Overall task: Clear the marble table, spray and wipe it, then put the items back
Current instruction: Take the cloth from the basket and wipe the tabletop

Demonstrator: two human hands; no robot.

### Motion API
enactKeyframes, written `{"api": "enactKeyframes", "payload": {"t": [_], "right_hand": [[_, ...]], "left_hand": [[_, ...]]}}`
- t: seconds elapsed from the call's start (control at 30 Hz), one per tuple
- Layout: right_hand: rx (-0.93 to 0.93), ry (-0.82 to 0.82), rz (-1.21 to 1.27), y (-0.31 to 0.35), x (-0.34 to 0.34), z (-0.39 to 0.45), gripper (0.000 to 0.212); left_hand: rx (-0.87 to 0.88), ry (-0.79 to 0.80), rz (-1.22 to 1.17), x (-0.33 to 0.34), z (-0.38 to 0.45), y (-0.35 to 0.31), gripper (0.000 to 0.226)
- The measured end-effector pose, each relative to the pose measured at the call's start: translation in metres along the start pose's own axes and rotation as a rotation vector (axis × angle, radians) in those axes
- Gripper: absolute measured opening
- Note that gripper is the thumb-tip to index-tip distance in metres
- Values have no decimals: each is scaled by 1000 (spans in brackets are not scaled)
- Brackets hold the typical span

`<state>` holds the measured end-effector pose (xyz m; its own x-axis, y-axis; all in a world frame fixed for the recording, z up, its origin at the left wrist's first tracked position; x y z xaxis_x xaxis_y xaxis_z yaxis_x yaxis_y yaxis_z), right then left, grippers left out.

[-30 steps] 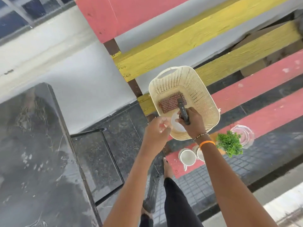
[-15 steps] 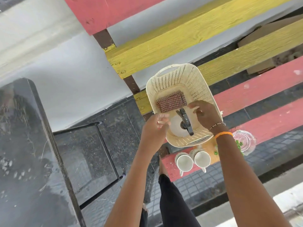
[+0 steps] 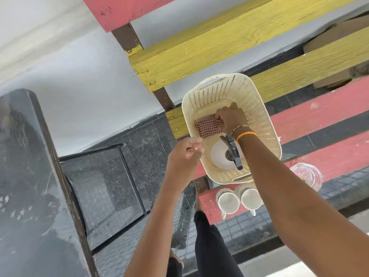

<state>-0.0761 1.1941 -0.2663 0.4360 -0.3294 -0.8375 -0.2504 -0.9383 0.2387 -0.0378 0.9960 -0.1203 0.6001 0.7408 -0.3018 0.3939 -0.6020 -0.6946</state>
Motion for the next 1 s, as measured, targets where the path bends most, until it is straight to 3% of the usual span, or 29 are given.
{"api": "enactKeyframes", "payload": {"t": [0.13, 0.27, 0.4, 0.63, 0.77, 0.87, 1.0], "right_hand": [[1, 139, -78, -1, 2, 0, 49], [15, 257, 76, 0, -7, 2, 26], [-33, 104, 362, 13, -43, -15, 9], [-205, -148, 558, 76, -128, -65, 16], [-369, -222, 697, 131, -160, -113, 10], [-462, -156, 837, 180, -163, -147, 10], [-413, 22, 1346, 248, -147, -191, 9]], "left_hand": [[32, -19, -11, -7, -3, -2, 23], [45, -20, -37, -13, -8, 1, 26], [40, -36, -70, -20, -19, 6, 23], [75, -20, -170, -32, -37, -5, 22], [72, -31, -476, -50, -52, -3, 26], [10, -48, -775, -72, -65, 8, 41], [79, -44, -1133, -110, -96, 39, 44]]}}
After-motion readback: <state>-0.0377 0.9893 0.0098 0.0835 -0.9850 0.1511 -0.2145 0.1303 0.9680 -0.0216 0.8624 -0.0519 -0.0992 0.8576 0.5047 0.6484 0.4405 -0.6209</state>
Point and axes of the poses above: each hand's wrist, its own z-axis towards the middle knuckle, its own x-axis out of the palm, y = z × x, the point moved 2 cm from there along z, towards the middle knuckle, and after that the axes turned 3 degrees about y, right-handed, at the moved point
